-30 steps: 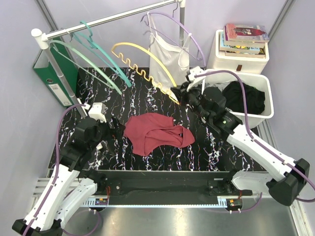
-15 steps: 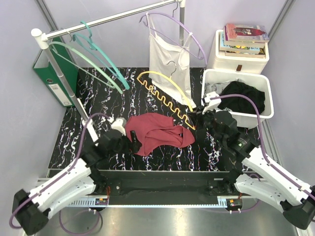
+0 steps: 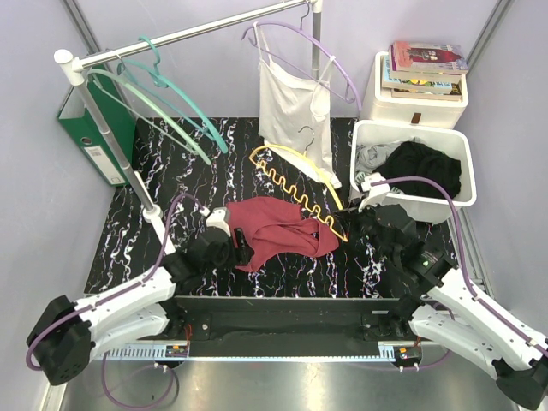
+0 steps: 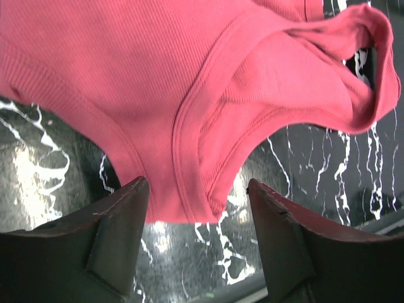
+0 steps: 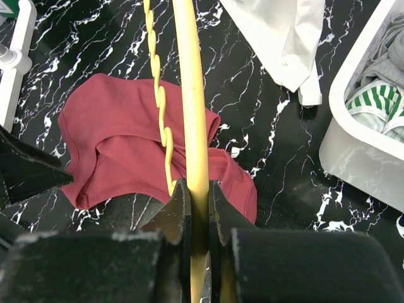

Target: Place the tank top on the hanger

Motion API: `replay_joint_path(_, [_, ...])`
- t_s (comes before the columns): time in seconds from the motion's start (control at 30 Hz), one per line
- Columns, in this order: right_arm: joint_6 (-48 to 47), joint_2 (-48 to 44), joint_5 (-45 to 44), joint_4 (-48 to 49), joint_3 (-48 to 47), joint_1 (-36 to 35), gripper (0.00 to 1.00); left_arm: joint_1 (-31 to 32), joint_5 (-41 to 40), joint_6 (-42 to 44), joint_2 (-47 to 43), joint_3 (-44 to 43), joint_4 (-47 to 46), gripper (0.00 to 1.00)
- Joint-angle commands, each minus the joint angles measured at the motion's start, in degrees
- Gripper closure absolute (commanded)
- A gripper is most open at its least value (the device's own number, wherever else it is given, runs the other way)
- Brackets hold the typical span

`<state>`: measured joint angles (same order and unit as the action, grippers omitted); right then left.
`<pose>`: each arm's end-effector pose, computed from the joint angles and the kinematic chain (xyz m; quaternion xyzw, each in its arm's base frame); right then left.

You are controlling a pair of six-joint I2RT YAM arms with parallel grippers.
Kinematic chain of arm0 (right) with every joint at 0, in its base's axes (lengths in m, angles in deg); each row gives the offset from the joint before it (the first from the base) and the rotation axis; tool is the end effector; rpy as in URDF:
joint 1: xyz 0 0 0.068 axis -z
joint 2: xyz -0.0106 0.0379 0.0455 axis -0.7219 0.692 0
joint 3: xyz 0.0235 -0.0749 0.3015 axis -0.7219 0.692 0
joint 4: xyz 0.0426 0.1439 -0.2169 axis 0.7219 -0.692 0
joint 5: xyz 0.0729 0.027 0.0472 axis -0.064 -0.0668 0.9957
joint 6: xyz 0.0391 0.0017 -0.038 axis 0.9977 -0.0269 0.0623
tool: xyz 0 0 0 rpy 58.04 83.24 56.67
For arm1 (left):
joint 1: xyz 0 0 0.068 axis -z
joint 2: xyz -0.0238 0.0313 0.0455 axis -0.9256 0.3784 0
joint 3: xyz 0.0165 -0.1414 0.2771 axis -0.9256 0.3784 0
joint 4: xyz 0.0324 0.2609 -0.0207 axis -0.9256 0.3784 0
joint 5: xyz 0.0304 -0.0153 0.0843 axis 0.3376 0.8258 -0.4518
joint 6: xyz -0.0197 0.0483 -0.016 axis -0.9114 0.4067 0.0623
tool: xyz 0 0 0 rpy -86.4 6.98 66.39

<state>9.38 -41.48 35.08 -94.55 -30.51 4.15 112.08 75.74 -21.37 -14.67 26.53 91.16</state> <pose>0.1125 0.0907 0.3416 -0.1505 0.7887 0.1855 0.5664 0.1173 -0.1056 0.2070 -0.0140 0.9029 -0.2273 0.3645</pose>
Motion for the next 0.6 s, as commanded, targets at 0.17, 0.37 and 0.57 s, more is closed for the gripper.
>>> replay_joint_path(0.17, [2.2, -2.7, -0.7, 2.1, 0.8, -0.4, 1.0, 0.3, -2.9, 1.0, 7.8, -1.9, -7.8, 0.41])
replay_joint_path(0.37, [2.5, -3.4, -1.2, 1.5, 1.4, -0.4, 1.0, 0.3, -1.1, 2.5, 12.2, -3.0, -9.1, 0.52])
replay_joint_path(0.57, [2.8, -3.2, -1.1, 1.5, 1.7, -0.4, 1.0, 0.3, 0.7, 2.5, 15.3, -3.0, -11.5, 0.53])
